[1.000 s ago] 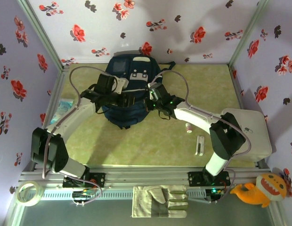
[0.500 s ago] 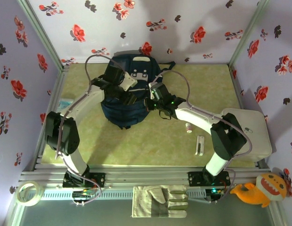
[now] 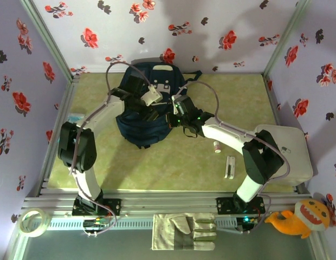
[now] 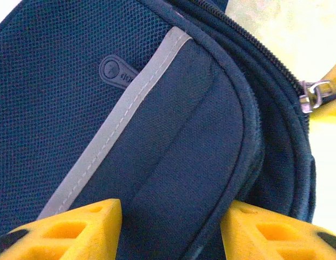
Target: Pack books, pencil case, and school supplies into a backpack
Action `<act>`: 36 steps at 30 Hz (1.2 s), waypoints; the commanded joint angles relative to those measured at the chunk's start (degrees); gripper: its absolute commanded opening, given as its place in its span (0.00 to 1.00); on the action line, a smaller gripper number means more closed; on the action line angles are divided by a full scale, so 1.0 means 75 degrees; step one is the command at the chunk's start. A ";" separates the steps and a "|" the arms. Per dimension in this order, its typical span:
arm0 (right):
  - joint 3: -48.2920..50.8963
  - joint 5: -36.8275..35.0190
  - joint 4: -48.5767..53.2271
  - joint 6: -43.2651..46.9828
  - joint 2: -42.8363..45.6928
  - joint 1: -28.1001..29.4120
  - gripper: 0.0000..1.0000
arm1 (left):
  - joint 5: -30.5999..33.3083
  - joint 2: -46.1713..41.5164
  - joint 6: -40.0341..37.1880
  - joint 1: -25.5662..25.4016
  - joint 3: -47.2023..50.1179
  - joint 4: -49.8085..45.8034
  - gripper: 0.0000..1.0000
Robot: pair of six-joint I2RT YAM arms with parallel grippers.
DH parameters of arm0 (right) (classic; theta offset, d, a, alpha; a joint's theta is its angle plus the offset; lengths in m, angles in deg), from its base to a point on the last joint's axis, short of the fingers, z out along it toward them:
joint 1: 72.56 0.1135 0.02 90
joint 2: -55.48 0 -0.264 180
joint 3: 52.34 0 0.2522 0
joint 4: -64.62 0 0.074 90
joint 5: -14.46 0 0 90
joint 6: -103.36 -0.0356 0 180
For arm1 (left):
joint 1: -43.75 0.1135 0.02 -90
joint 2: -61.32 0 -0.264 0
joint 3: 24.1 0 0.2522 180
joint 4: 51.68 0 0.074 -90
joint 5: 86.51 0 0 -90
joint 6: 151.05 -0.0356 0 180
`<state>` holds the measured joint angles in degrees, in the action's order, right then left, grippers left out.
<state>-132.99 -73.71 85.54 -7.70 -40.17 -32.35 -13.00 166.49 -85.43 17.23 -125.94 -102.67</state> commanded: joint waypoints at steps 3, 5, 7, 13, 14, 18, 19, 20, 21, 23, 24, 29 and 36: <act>0.0016 0.0167 -0.0426 -0.0057 0.0458 -0.0064 0.00 | 0.0129 0.0353 -0.0805 -0.0014 -0.0477 -0.0461 0.47; 0.0017 0.0167 -0.0394 -0.0029 0.0444 -0.0096 0.00 | 0.0238 0.0346 -0.0887 -0.0014 -0.0515 -0.0410 0.40; 0.0035 0.0150 -0.0369 0.0013 0.0438 -0.0133 0.00 | 0.0255 0.0267 -0.0949 -0.0006 -0.0497 -0.0317 0.30; 0.0130 -0.0007 -0.0098 0.0312 0.0401 -0.0486 0.00 | 0.0190 -0.0119 -0.1197 0.0009 -0.0328 -0.0390 0.08; 0.0115 -0.0021 0.0000 0.0402 0.0391 -0.0588 0.00 | 0.0115 -0.0186 -0.1261 0.0003 -0.0322 -0.0541 0.06; -0.0039 0.0054 0.0478 0.0770 0.0295 -0.1030 0.00 | -0.0177 -0.0505 -0.1556 0.0006 -0.0137 -0.1091 0.03; -0.0105 0.0072 0.0602 0.0839 0.0254 -0.1140 0.00 | -0.0263 -0.0601 -0.1667 0.0009 -0.0045 -0.1167 0.02; -0.0182 0.0093 0.0729 0.0911 0.0211 -0.1240 0.00 | -0.0319 -0.0703 -0.1753 -0.0002 0.0064 -0.1230 0.01; -0.0272 0.0145 0.0825 0.0992 0.0159 -0.1337 0.00 | -0.0331 -0.0797 -0.1797 -0.0009 0.0148 -0.1246 0.00; -0.0418 0.0234 0.0961 0.1154 0.0050 -0.1480 0.00 | -0.0374 -0.0965 -0.1845 -0.0025 0.0262 -0.1294 0.00; -0.0521 0.0243 0.1046 0.1226 -0.0043 -0.1553 0.00 | -0.0435 -0.1047 -0.1874 -0.0026 0.0335 -0.1321 0.00; -0.1018 0.0415 0.1469 0.1569 -0.0428 -0.1859 0.00 | -0.0575 -0.1353 -0.2030 -0.0093 0.0548 -0.1465 0.00; -0.1791 0.0704 0.1822 0.1800 -0.1080 -0.2302 0.00 | -0.0646 -0.1332 -0.2206 -0.0294 0.0370 -0.1996 0.00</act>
<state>-143.35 -61.25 97.27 4.83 -46.03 -44.64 -16.83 159.82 -100.14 15.20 -122.96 -106.06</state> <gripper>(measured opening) 0.055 0.071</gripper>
